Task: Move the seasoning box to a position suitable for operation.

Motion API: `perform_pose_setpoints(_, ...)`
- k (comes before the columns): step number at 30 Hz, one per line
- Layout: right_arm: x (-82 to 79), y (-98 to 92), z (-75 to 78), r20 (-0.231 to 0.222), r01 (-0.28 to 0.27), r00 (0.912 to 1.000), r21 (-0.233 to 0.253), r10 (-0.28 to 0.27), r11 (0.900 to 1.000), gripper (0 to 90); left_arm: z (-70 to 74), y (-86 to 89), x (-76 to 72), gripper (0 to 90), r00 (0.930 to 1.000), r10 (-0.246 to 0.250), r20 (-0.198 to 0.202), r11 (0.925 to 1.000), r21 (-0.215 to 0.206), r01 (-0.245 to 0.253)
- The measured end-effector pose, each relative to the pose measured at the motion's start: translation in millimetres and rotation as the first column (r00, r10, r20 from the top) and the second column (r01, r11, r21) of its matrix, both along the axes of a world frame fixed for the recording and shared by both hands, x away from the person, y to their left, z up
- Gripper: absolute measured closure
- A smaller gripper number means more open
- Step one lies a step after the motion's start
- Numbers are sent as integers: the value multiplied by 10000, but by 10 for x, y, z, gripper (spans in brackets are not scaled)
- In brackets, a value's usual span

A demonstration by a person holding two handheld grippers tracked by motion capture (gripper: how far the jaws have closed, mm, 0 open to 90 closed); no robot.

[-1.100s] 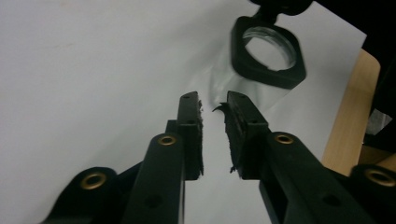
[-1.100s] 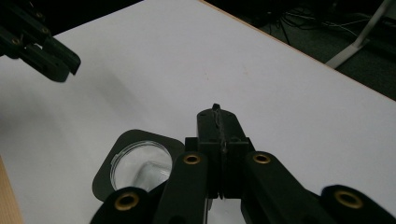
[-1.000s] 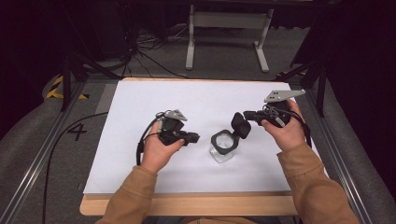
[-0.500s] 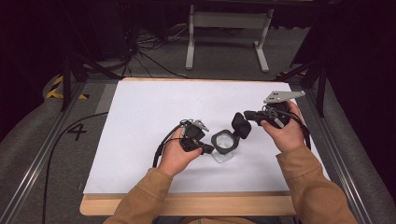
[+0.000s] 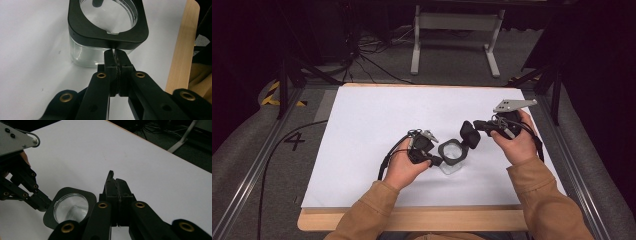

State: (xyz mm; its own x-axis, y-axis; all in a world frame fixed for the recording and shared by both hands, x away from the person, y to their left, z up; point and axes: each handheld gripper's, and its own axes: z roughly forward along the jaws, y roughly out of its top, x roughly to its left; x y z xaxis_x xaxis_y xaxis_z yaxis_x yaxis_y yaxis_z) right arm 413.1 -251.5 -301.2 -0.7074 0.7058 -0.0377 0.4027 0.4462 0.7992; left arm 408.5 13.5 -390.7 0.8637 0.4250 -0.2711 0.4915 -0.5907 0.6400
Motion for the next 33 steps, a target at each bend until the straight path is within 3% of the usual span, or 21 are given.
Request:
perform_pose_setpoints(16, -102, 241, -144, -474, -999, 9940, -320, 983, 9945, 900, -6, -6, 7, 884, 9999, -89, -105, 10000, 12, 89)
perform_pose_setpoints(33, -155, 392, -419, -1267, -1704, 9784, -447, 1636, 9844, 900, -4, -10, 11, 877, 9998, -151, -111, 9999, -6, 151)
